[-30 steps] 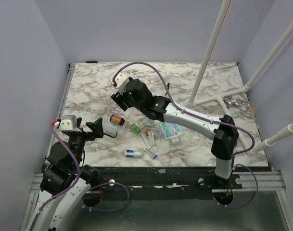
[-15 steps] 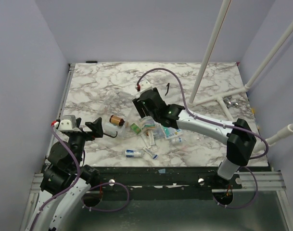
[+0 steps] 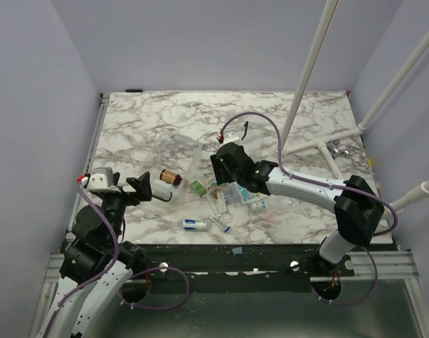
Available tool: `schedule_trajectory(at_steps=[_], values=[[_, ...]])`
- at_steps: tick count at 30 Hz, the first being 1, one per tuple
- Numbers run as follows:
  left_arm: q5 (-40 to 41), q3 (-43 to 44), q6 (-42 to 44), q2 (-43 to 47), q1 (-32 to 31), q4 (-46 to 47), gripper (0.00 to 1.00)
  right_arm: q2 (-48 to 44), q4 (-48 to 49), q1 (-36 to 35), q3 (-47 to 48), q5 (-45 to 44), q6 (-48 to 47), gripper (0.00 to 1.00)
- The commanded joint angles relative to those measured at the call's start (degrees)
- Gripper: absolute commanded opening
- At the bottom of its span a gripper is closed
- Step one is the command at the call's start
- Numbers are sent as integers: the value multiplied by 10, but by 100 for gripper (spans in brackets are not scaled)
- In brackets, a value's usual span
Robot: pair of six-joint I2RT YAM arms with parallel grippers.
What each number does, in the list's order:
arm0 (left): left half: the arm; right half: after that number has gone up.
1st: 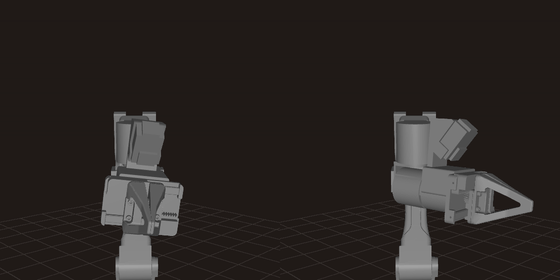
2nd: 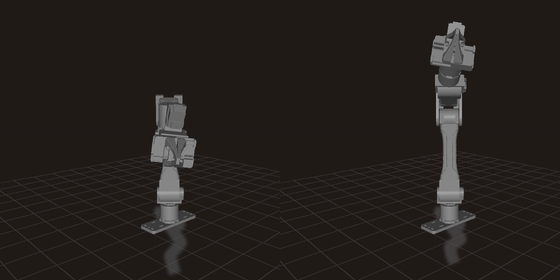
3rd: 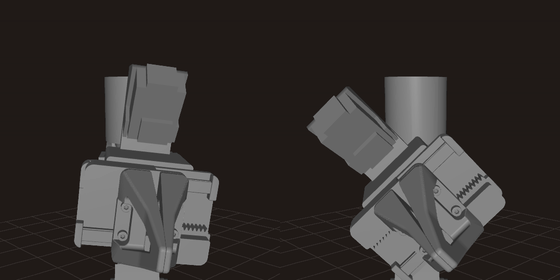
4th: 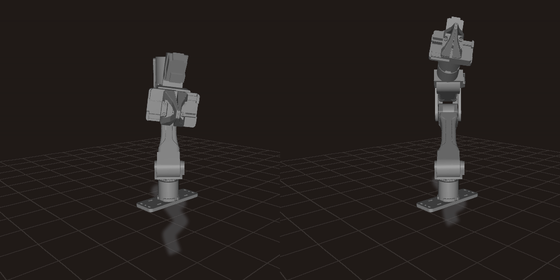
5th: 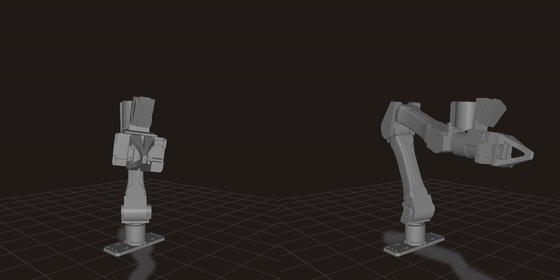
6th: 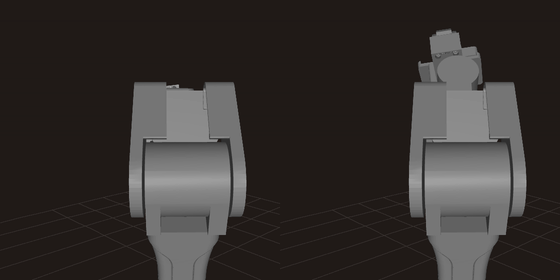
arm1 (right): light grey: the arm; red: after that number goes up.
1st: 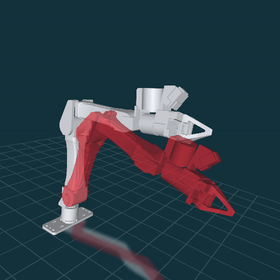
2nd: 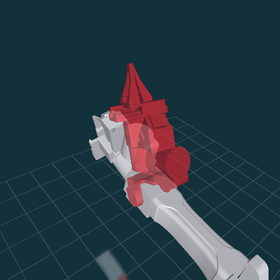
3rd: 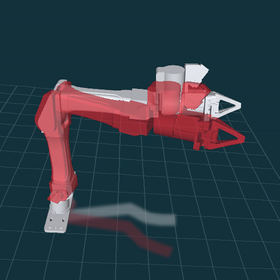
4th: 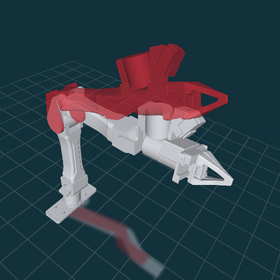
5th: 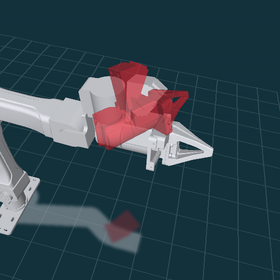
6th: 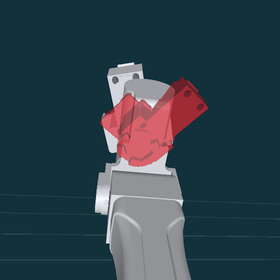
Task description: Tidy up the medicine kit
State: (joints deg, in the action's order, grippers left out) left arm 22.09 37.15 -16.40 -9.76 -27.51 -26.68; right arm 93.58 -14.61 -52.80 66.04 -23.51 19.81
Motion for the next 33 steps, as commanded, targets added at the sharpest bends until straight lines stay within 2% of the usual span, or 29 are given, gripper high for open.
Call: schedule_trajectory(at_steps=[1,7,17,23,30,33], values=[[-2,-5,-1,-8,-1,6,98,18,48,1,-10,37,57,66],[-7,-6,-1,-9,0,8,98,58,82,1,0,44,73,64],[-13,-5,-1,-11,-1,9,98,135,73,1,30,45,75,59],[-16,-6,-1,-11,-1,10,98,152,58,1,25,39,71,47],[-18,-7,-1,-11,0,10,98,146,54,1,11,29,64,21],[-19,-7,-1,-10,-1,11,98,131,54,1,12,20,57,15]])
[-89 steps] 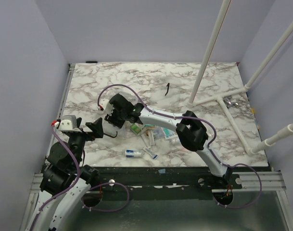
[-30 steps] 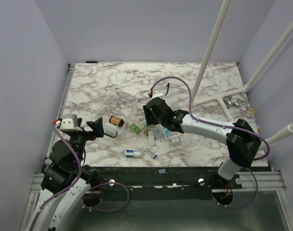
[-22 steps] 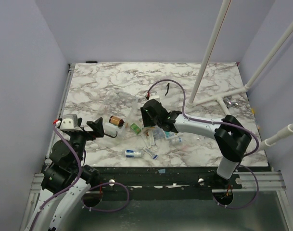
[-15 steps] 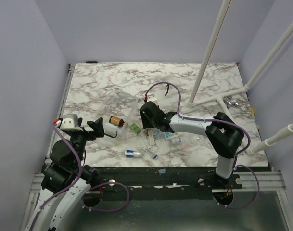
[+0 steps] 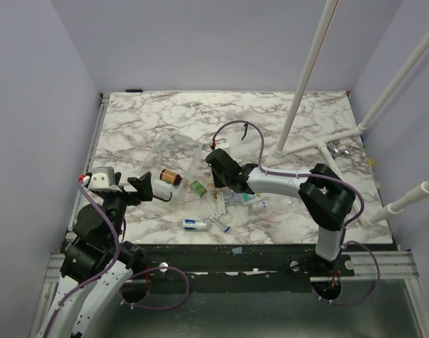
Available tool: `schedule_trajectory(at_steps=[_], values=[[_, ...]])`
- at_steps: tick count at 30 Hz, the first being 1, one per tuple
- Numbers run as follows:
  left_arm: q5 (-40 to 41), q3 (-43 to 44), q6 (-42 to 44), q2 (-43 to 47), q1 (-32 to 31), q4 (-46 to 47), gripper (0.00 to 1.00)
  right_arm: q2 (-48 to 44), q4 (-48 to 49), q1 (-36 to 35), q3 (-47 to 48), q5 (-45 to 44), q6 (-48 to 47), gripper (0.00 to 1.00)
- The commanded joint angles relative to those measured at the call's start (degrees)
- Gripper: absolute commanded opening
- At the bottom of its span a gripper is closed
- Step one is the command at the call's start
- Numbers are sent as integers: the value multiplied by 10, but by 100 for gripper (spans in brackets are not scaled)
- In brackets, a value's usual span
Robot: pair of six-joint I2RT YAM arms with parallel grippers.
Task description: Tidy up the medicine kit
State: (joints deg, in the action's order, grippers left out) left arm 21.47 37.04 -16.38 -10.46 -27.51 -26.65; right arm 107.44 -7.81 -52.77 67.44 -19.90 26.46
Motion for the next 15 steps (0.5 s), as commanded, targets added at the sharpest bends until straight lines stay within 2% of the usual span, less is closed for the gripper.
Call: schedule_trajectory(at_steps=[1,5,12,15], values=[[-13,-6,-1,-3,-1,10,98,-12,-16,0,-1,-20,-13,13],[-12,-5,-1,-2,-1,8,98,-36,-32,1,9,-46,-31,1],[-13,-5,-2,2,-1,8,98,-98,-48,1,24,-114,-99,1],[-13,-5,-3,3,-1,8,98,-121,-44,1,37,-116,-137,1]])
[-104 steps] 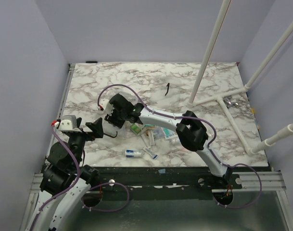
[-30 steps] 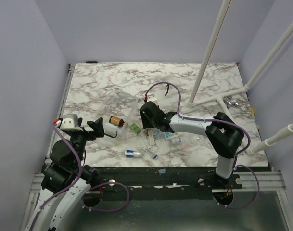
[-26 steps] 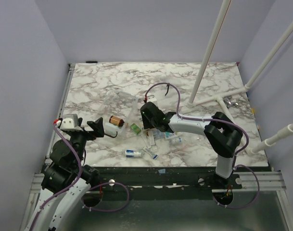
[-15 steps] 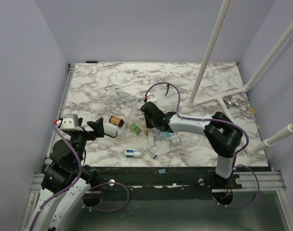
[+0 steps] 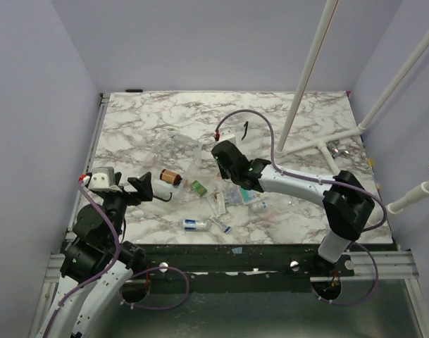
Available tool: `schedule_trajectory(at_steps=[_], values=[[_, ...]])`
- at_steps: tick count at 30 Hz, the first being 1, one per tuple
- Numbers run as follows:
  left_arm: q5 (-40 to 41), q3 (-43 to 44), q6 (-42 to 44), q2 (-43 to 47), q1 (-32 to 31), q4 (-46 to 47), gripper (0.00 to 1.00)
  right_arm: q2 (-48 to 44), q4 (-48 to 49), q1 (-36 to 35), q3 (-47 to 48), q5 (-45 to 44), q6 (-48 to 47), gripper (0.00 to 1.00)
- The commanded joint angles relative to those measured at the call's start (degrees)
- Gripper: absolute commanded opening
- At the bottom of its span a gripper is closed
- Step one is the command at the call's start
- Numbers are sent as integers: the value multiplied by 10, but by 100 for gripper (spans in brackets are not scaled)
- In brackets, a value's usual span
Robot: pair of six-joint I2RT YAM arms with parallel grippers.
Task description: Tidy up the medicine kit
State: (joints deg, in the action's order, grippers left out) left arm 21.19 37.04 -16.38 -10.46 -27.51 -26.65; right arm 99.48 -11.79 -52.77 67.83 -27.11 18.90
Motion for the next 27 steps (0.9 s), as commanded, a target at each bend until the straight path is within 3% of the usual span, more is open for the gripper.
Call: schedule_trajectory(at_steps=[1,11,27], values=[[-10,-5,-3,4,0,9,98,-47,0,1,37,-43,-72,1],[-12,-5,-3,6,-1,8,98,-50,39,1,119,70,-183,1],[-14,-6,-3,15,-1,10,98,87,24,1,280,355,-331,1]])
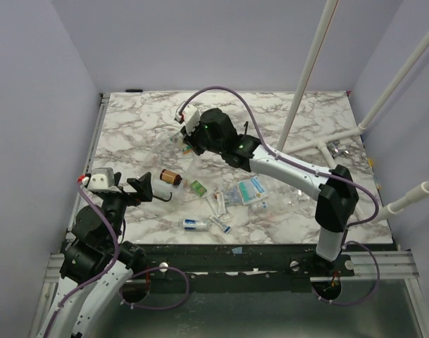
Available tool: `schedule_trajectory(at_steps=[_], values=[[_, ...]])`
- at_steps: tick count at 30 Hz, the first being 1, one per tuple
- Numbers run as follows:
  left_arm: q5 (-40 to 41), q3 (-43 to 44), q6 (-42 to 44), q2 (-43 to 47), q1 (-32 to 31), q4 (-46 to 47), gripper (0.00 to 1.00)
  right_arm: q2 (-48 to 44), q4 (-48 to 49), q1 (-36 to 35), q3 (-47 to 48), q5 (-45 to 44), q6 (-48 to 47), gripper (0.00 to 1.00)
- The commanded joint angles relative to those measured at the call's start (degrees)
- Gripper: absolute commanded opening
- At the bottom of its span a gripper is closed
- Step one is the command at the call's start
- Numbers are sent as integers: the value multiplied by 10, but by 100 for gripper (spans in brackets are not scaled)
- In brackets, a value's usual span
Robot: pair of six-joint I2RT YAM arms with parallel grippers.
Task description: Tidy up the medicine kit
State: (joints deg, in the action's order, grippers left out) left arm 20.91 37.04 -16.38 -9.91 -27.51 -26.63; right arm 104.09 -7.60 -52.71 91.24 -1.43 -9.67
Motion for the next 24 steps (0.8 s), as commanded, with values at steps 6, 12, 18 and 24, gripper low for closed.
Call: schedule_trajectory(at_steps=[6,12,18,24], values=[[-13,-6,-4,15,0,9,98,126,-65,0,130,123,-54,1],[-17,-6,-6,18,0,11,98,203,-112,0,203,128,-74,1],[-18,-6,-7,20,-2,11,98,256,-166,1,247,132,-96,1],[-20,-7,-8,21,-2,12,98,314,-221,3,302,105,-106,1]])
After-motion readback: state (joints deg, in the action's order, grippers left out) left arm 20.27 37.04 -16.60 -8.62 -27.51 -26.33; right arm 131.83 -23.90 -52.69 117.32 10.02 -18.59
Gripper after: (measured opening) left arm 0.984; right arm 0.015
